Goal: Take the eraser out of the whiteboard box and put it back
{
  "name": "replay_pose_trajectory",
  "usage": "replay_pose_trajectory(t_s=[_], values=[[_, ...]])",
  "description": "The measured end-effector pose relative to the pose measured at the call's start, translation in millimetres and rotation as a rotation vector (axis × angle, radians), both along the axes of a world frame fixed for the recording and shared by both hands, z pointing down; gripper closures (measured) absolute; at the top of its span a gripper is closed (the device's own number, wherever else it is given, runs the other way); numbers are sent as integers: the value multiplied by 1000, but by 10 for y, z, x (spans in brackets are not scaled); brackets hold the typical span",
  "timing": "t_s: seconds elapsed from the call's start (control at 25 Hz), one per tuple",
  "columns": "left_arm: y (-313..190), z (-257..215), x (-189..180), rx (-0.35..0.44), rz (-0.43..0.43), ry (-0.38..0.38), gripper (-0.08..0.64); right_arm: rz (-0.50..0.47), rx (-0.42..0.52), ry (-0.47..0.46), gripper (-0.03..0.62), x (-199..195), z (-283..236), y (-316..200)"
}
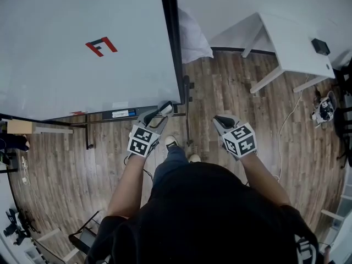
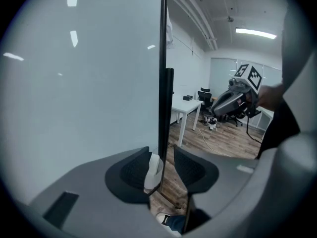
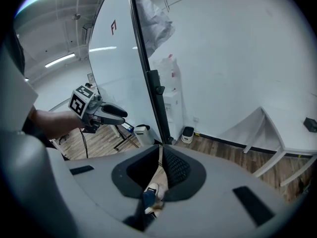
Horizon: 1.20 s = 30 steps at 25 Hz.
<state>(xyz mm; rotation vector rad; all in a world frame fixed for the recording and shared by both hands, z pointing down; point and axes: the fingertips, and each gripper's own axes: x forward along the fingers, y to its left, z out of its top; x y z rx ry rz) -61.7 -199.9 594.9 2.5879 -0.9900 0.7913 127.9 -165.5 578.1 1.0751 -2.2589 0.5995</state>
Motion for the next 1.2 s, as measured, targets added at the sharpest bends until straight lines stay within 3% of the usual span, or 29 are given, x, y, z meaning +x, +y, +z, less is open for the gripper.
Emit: replay_pose_trajectory(t_s=[0.64,1.2], values=[[-257,397,101,-87,74,-19,380,10,-61,-4,571,-154,195,-185],[-376,747,107,-118,123,-107,350,16,-95,6,571,-180,309,-210]])
